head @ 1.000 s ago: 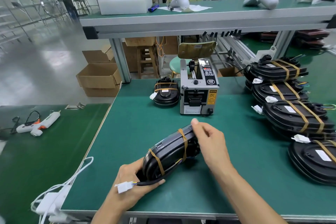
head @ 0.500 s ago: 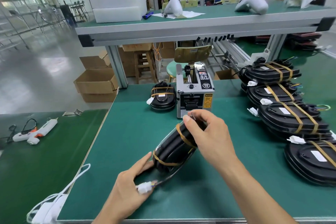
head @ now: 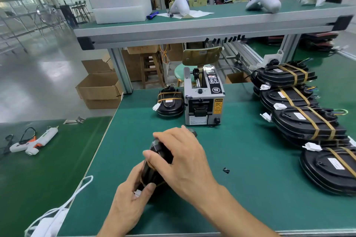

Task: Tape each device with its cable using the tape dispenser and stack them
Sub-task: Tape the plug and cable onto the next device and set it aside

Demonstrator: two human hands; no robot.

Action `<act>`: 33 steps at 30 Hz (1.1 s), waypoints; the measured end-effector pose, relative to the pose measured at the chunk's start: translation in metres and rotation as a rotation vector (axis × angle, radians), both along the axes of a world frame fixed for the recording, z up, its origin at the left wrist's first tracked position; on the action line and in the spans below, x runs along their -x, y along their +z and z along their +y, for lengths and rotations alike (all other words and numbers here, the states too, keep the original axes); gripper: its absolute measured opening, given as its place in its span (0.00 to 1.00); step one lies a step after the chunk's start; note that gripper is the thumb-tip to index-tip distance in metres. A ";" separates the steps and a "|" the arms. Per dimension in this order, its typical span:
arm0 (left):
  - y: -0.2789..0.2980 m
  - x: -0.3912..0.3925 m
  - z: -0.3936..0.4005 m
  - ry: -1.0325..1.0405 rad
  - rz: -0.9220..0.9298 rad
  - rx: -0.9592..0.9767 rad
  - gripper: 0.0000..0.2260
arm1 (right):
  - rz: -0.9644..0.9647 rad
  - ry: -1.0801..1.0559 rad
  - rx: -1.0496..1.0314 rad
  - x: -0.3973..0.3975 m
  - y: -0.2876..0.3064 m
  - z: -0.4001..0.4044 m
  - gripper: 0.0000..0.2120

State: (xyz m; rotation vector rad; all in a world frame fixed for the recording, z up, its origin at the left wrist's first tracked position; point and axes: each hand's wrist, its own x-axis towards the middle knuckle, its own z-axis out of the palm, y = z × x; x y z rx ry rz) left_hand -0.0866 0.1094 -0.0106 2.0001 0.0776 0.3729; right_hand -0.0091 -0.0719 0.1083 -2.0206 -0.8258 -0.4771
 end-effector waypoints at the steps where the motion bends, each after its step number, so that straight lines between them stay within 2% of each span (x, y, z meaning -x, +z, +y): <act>1: 0.000 -0.001 -0.001 -0.004 -0.017 0.031 0.25 | 0.026 0.046 -0.043 -0.003 0.002 -0.003 0.19; 3: 0.000 -0.003 -0.003 -0.034 -0.048 0.068 0.24 | 0.093 0.081 -0.228 -0.015 0.006 -0.012 0.16; 6: 0.002 -0.004 -0.006 -0.059 -0.061 0.059 0.22 | 0.315 -0.197 -0.484 -0.057 0.006 -0.031 0.10; 8: 0.004 -0.003 -0.008 -0.051 -0.056 0.068 0.22 | 0.513 -0.402 -0.448 -0.090 -0.002 -0.039 0.12; 11: 0.008 -0.003 -0.008 -0.039 -0.042 0.084 0.22 | 0.633 -0.503 -0.284 -0.123 -0.020 -0.037 0.16; 16: 0.012 -0.003 -0.010 -0.027 -0.017 0.111 0.26 | 0.601 -0.540 -0.213 -0.138 -0.036 -0.019 0.18; 21: 0.010 -0.003 -0.009 -0.031 -0.019 0.119 0.27 | 0.573 -0.570 -0.161 -0.143 -0.044 -0.003 0.10; 24: 0.010 -0.003 -0.008 -0.038 -0.018 0.133 0.26 | 0.570 -0.563 -0.161 -0.146 -0.050 0.003 0.12; 28: 0.008 -0.003 -0.007 -0.050 -0.005 0.151 0.26 | 0.558 -0.552 -0.261 -0.146 -0.054 0.008 0.19; 33: 0.007 -0.003 -0.006 -0.059 0.010 0.140 0.27 | 0.640 -0.593 -0.531 -0.148 -0.051 0.013 0.16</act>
